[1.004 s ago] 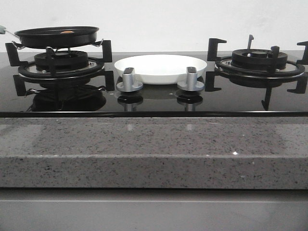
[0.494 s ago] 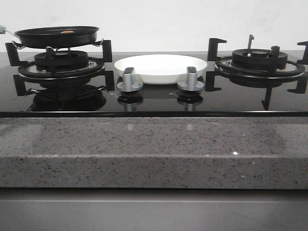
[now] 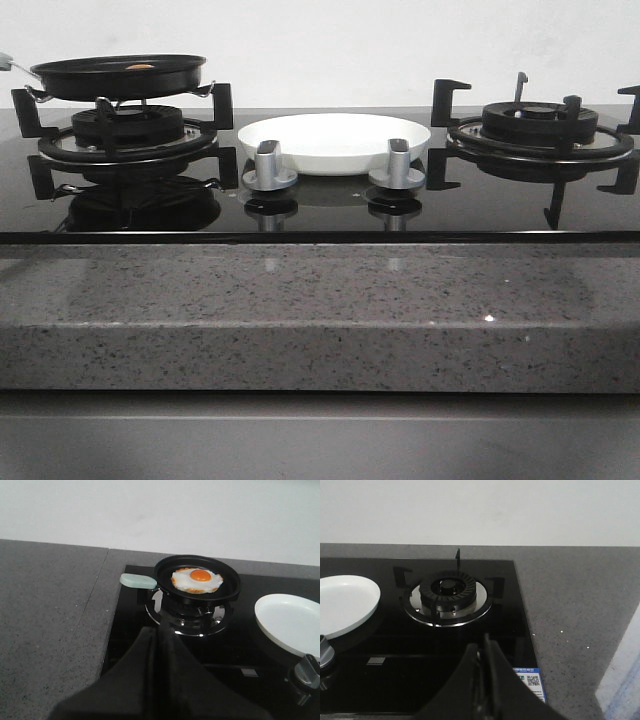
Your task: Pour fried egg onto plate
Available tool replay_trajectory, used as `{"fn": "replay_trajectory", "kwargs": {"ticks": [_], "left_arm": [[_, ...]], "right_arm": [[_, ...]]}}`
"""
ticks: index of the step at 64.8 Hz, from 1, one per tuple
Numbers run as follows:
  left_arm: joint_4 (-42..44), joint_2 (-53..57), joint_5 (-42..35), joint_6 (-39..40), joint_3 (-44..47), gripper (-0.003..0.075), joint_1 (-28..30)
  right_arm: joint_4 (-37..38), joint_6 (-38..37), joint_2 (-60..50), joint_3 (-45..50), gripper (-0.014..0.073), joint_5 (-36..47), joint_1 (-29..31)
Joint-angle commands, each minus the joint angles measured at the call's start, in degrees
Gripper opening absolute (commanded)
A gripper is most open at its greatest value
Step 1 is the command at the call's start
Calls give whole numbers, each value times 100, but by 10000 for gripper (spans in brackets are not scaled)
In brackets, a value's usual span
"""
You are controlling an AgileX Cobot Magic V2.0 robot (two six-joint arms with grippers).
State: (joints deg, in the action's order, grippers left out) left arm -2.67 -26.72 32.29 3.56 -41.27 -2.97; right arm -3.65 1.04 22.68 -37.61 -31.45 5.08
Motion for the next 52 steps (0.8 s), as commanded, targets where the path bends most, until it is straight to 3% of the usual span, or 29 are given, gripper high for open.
{"fn": "replay_trajectory", "kwargs": {"ticks": [1, 30, 35, 40, 44, 49, 52], "left_arm": [[-23, -202, -398, -14, -197, -19, 3], [-48, -476, -410, -14, -197, -18, 3], [-1, -476, -427, -14, -197, -3, 3], [150, -476, -427, -14, -197, 90, 3], [320, -476, -441, -14, -197, 218, 3], [422, -476, -507, -14, -197, 391, 3], [422, -476, -507, -14, -197, 451, 3]], "right_arm": [[37, 54, 170, -201, -68, 429, 38], [37, 54, 172, -201, -65, 491, 38], [37, 54, 172, -201, 4, 498, 38], [70, 54, 172, -201, 150, 498, 38], [99, 54, 172, -201, 286, 502, 38], [99, 54, 172, -201, 387, 502, 38], [99, 54, 172, -201, 410, 502, 38]]}}
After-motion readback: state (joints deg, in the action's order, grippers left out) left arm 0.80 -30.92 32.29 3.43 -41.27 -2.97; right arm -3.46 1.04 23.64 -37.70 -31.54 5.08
